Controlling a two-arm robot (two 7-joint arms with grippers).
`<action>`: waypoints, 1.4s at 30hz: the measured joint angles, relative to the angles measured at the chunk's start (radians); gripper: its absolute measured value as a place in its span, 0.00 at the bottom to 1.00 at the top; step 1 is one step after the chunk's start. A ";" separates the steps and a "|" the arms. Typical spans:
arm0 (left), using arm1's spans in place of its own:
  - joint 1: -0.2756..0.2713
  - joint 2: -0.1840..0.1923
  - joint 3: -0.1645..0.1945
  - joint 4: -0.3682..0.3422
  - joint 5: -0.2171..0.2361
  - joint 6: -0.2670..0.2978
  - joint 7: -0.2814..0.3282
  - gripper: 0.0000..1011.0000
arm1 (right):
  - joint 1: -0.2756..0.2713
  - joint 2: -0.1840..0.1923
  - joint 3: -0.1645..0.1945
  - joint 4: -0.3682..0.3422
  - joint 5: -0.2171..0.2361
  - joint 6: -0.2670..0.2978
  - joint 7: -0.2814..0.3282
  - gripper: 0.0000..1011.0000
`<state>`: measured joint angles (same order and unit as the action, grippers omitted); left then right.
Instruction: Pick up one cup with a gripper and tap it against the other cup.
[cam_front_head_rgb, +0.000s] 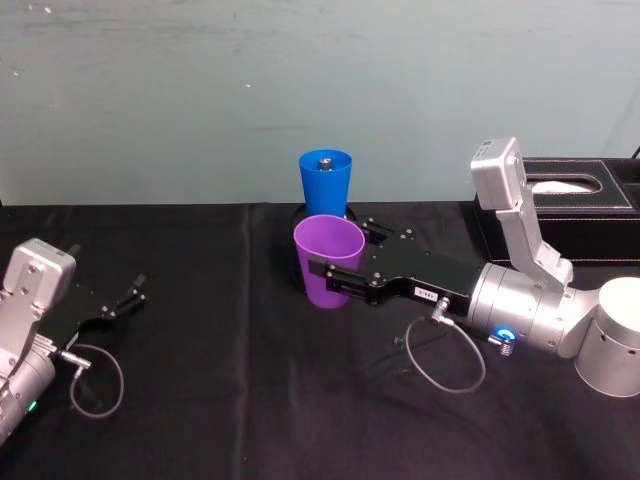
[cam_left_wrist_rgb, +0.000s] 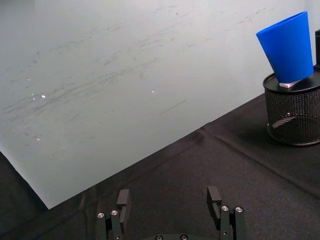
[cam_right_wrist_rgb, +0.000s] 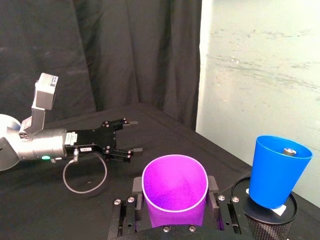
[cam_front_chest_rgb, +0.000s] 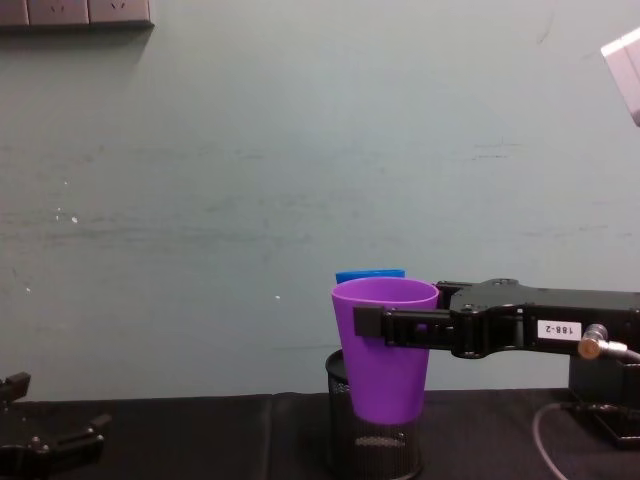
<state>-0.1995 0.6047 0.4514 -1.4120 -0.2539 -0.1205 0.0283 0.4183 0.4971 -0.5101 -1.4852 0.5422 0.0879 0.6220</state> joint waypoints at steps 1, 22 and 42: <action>0.000 0.000 0.000 0.000 0.000 0.000 0.000 0.99 | 0.000 0.000 0.000 0.000 0.000 0.000 0.000 0.73; 0.000 0.000 0.000 0.000 0.000 0.000 0.000 0.99 | 0.000 0.000 0.000 0.000 0.000 0.000 0.000 0.73; 0.000 0.000 0.000 0.000 0.000 0.000 0.000 0.99 | 0.000 0.000 0.000 0.000 0.000 0.000 0.000 0.73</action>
<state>-0.1995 0.6047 0.4514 -1.4120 -0.2539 -0.1205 0.0283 0.4183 0.4971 -0.5100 -1.4853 0.5422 0.0879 0.6220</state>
